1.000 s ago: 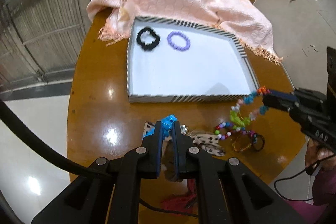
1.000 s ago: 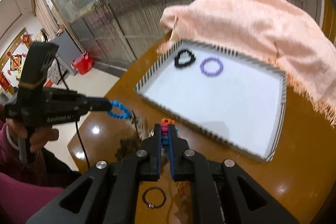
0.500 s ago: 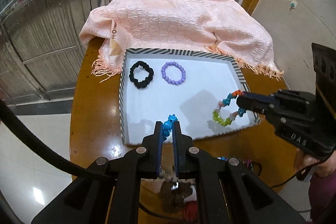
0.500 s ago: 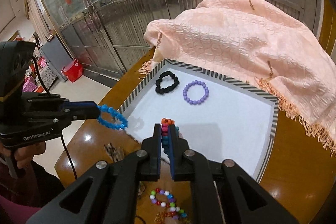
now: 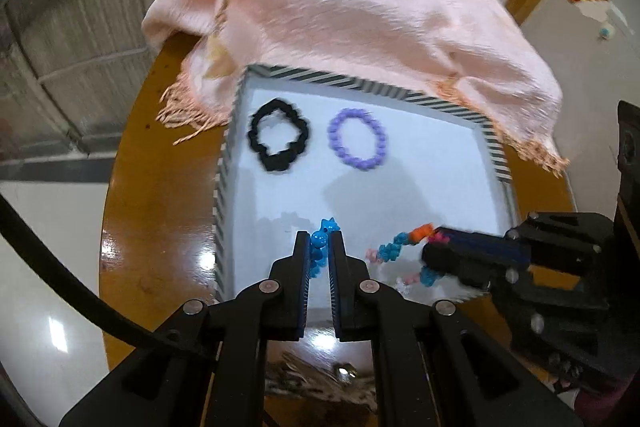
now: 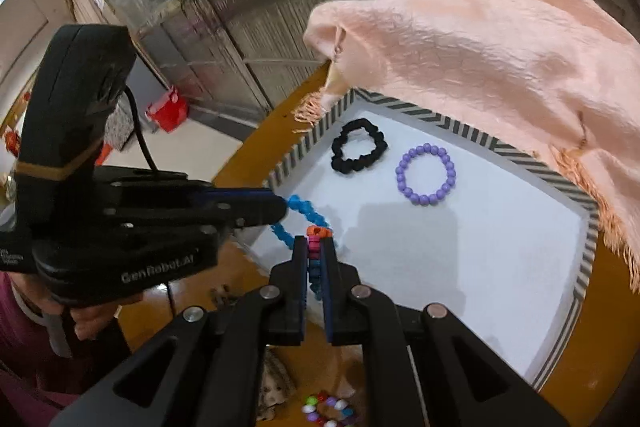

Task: Organize jewelry
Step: 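Lower both bracelets into the tray beside the others and open both tools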

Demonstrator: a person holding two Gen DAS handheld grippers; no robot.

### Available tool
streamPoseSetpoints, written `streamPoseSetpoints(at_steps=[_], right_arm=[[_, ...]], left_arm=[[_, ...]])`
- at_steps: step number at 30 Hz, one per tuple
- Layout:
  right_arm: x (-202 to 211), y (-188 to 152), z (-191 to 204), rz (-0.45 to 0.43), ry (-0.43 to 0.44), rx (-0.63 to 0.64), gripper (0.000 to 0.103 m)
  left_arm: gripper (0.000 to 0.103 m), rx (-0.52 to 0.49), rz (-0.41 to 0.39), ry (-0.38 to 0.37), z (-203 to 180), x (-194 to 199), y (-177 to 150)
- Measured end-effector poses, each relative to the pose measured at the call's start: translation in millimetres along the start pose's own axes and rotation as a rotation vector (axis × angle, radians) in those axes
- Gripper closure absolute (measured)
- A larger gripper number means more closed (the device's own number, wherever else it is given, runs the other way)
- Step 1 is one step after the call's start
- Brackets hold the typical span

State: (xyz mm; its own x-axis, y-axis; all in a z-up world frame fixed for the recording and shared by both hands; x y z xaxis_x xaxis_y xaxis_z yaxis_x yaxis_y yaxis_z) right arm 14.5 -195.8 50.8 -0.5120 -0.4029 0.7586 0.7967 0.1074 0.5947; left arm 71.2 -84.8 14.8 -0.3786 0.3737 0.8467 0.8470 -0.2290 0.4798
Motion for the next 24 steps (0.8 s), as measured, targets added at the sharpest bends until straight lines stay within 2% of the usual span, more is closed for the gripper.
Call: streamPoseSetpoints(at_steps=[3, 9, 17, 24], right_arm=[[-26, 0, -23, 0.054, -0.071, -0.003, 0.097], [-62, -7, -64, 0.110, -0.132, -0.050, 0.097], [-81, 3, -69, 0.073, -0.124, -0.067, 0.097], [-90, 11, -64, 0.066, -0.091, -0.064, 0.097]], left_arm=[[0.103, 0.030, 0.020, 0.039, 15, -16, 1], [0.103, 0.054, 0.045, 0.098, 32, -38, 4], [0.103, 0.034, 0.038, 0.161, 34, -52, 16], [0.103, 0.018, 0.036, 0.174, 33, -55, 20]])
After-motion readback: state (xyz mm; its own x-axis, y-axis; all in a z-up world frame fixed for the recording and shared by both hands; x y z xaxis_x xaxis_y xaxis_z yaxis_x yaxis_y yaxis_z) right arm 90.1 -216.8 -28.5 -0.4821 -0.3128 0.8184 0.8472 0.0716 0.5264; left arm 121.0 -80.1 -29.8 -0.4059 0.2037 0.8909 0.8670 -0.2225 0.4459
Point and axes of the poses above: each gripper's, at about its wrist camera, not at the fingertips, and x roughly against the way its jaws point, z to its left, y to its top, the point moved 2 cm from there along -x, roughly the way its jaws point, and after that the axes turned 5 degrees about -z, right-handed, at the moved point
